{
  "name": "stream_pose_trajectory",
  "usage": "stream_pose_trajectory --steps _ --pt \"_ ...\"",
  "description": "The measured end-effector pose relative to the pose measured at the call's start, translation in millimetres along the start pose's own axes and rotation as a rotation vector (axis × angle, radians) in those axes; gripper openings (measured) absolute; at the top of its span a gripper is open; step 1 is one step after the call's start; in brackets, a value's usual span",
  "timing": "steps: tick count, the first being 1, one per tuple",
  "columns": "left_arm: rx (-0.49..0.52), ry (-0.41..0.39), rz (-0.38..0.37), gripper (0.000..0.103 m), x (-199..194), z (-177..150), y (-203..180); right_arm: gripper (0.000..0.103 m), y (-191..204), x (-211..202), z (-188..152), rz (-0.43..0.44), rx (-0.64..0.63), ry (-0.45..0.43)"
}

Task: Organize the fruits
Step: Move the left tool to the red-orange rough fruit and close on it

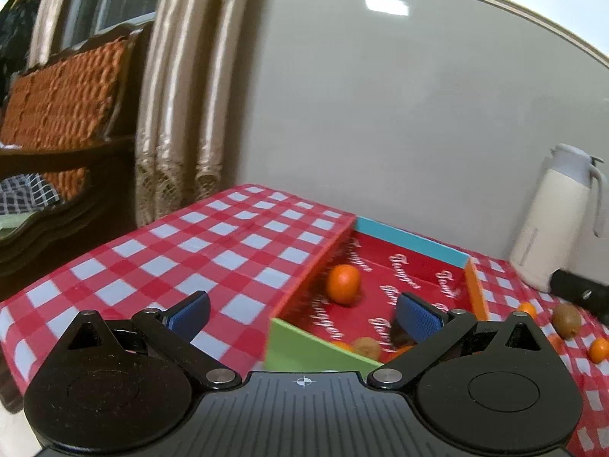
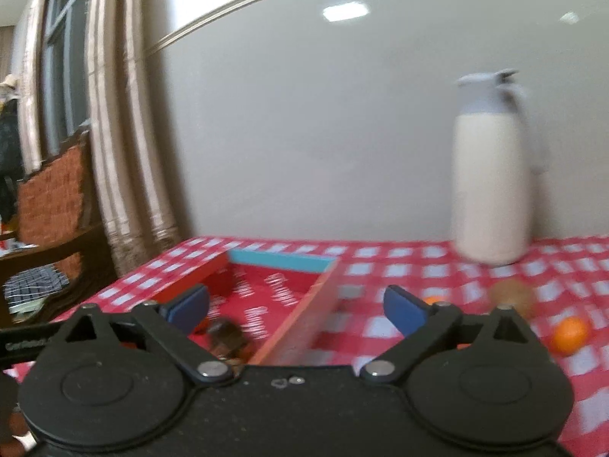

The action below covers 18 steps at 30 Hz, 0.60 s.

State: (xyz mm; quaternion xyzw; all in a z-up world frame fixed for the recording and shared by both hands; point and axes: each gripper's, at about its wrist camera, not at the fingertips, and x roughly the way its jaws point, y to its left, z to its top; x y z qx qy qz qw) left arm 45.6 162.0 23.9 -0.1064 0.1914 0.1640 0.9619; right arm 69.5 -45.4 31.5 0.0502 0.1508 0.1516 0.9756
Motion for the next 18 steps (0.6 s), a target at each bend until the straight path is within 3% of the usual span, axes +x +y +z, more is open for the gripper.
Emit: stream_pose_trajectory --steps 4,10,18 --pt "0.063 -0.022 -0.046 0.103 -5 -3 -25 0.103 -29 -11 1 -0.144 -0.006 -0.019" --pt "0.147 -0.027 -0.158 0.103 -11 -10 -72 0.103 -83 -28 -3 -0.364 0.085 -0.017" --pt "0.254 0.013 -0.281 0.103 -1 -19 -137 0.103 -131 -59 -17 -0.566 0.158 -0.048"
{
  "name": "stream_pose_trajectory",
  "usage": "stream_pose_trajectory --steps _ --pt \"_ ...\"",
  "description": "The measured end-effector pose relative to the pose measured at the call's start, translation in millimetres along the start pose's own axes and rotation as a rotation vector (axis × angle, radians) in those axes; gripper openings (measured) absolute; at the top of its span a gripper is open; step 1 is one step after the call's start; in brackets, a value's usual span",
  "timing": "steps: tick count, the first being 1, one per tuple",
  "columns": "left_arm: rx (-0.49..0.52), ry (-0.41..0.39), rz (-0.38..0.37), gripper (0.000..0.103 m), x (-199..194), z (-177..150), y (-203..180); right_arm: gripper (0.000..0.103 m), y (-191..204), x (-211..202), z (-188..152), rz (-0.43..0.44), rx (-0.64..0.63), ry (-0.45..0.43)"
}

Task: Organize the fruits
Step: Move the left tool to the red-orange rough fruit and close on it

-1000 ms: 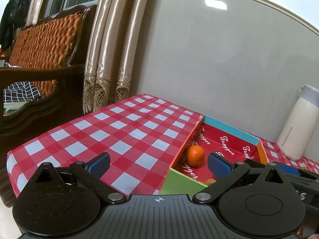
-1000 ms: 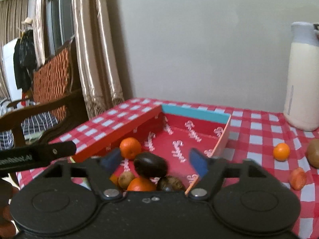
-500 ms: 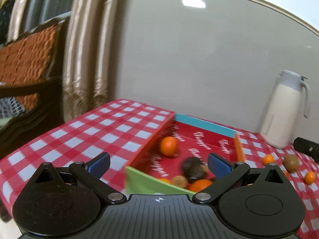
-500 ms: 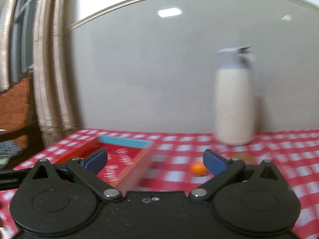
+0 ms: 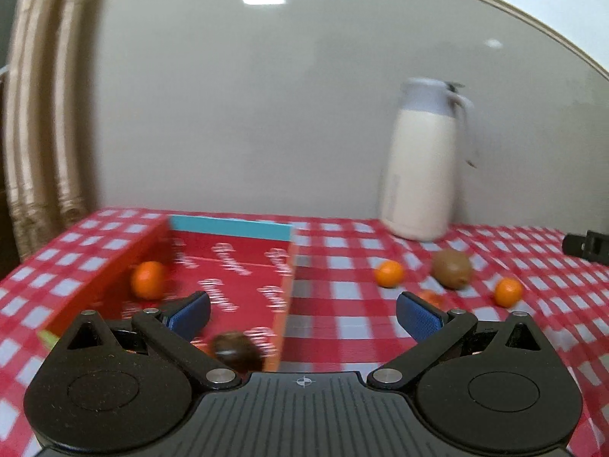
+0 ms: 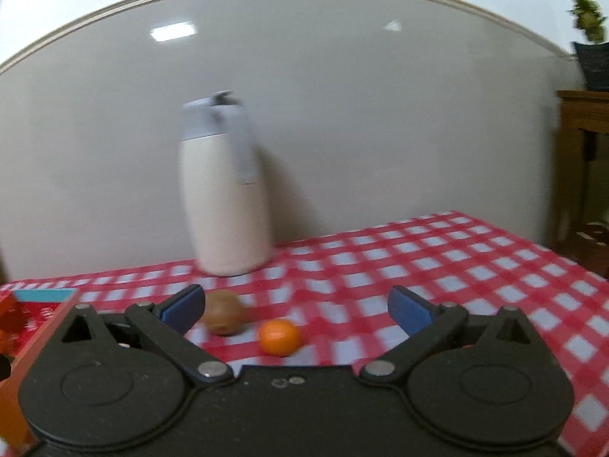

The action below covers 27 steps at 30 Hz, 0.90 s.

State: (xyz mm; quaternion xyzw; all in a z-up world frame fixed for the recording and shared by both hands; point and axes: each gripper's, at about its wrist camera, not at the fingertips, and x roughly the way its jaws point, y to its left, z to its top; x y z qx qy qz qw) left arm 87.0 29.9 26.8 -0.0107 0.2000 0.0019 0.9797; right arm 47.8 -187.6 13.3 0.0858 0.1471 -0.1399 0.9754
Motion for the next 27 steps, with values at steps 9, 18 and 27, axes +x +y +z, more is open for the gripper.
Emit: stream_pose_trajectory --steps 9,18,27 --pt "0.103 0.057 -0.102 0.103 36 3 -59 0.103 -42 -4 0 -0.085 0.037 -0.019" --pt "0.112 0.098 -0.133 0.102 72 6 -87 0.103 -67 -8 -3 -0.211 0.042 -0.036" --pt "0.098 0.158 -0.148 0.093 107 5 -104 0.103 -83 -6 -6 -0.192 0.07 -0.005"
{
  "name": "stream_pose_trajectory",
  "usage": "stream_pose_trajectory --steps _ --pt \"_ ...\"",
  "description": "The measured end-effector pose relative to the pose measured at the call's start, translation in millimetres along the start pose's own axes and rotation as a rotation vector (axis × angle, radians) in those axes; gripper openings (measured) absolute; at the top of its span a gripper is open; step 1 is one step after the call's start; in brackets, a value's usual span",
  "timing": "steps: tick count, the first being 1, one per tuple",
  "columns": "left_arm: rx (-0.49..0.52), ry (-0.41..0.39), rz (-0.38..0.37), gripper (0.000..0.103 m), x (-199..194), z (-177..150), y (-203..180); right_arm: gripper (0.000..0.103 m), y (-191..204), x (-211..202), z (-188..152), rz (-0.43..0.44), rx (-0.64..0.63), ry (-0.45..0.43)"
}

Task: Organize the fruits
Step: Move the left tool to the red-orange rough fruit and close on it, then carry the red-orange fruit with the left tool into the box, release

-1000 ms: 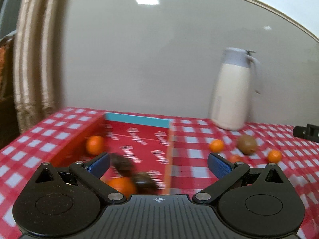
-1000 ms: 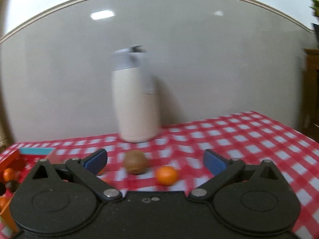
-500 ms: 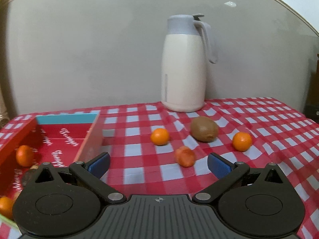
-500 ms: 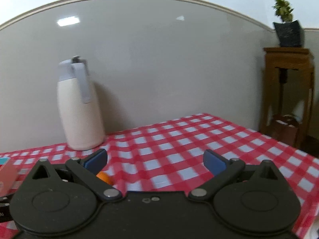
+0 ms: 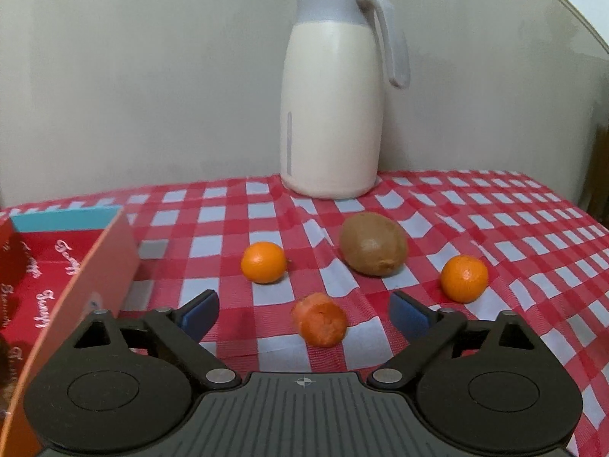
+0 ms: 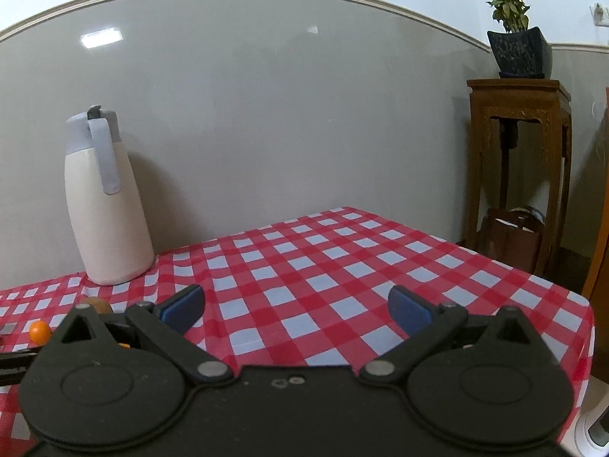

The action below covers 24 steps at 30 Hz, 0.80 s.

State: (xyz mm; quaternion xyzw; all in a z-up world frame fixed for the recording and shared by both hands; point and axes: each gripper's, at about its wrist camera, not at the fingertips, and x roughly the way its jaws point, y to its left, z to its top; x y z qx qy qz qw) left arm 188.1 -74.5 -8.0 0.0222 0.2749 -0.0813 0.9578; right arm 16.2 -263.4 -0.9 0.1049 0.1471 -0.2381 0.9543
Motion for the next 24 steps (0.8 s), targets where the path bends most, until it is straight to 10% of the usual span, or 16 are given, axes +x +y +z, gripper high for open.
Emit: stream_pose_trajectory --steps 12,24 --pt "-0.017 0.072 -0.022 0.037 19 -1 -3 0.103 3 5 -2 0.04 0.017 0.037" --pt "-0.016 0.03 -0.035 0.036 9 2 -1 0.103 7 4 -2 0.056 0.004 0.037"
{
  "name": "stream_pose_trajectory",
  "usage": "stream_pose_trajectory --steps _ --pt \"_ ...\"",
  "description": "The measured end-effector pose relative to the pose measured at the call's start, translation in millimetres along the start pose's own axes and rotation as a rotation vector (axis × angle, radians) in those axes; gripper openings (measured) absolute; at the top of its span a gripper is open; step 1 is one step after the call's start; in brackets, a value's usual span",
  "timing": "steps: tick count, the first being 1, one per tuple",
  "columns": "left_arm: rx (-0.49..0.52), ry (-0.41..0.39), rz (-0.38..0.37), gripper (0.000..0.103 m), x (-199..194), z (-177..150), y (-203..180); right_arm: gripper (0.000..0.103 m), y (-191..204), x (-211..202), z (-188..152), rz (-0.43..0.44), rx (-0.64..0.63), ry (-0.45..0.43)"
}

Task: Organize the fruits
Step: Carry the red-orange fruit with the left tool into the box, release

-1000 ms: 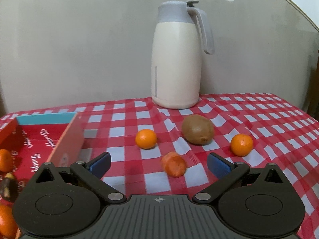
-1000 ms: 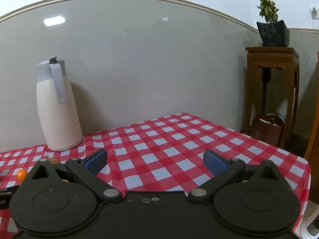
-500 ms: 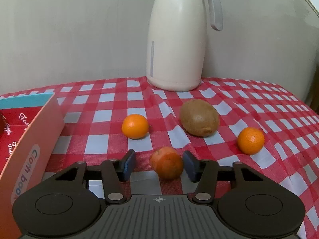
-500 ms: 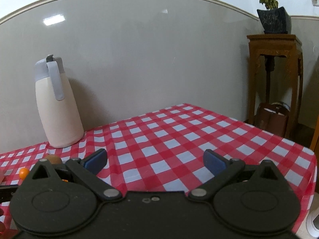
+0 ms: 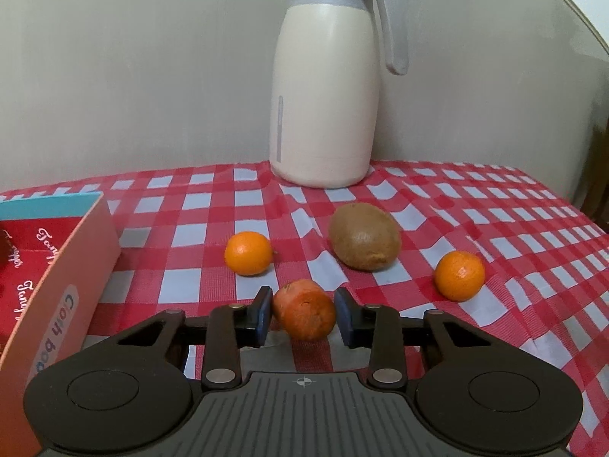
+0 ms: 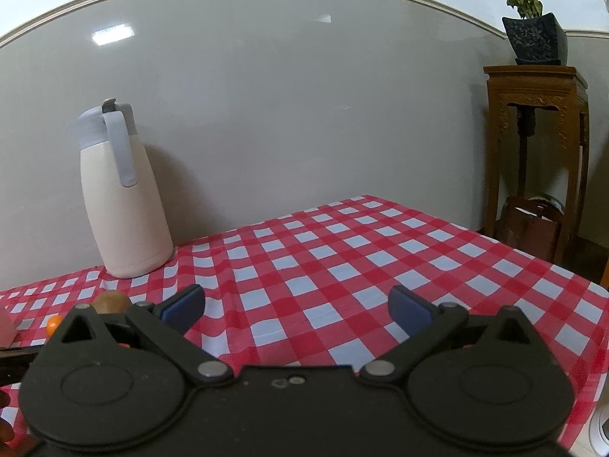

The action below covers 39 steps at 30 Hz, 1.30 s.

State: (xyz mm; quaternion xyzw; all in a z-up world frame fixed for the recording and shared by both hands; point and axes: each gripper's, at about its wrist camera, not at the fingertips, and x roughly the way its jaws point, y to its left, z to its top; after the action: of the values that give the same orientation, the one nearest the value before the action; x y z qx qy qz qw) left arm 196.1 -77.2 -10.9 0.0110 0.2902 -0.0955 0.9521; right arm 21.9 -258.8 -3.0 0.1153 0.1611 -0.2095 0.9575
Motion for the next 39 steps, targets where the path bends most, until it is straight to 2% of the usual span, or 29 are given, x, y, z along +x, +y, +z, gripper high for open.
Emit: stream_pose_trajectory --steps 12,21,39 --pt "0.019 -0.102 0.034 0.036 -32 7 11 0.103 13 0 -2 0.025 -0.032 0.001" --pt "-0.002 -0.175 0.132 0.036 -61 12 45 0.103 33 -1 -5 0.06 -0.073 0.005" --pt "-0.115 -0.169 0.313 0.036 -91 -1 136 0.103 82 -9 -11 0.163 -0.145 0.012"
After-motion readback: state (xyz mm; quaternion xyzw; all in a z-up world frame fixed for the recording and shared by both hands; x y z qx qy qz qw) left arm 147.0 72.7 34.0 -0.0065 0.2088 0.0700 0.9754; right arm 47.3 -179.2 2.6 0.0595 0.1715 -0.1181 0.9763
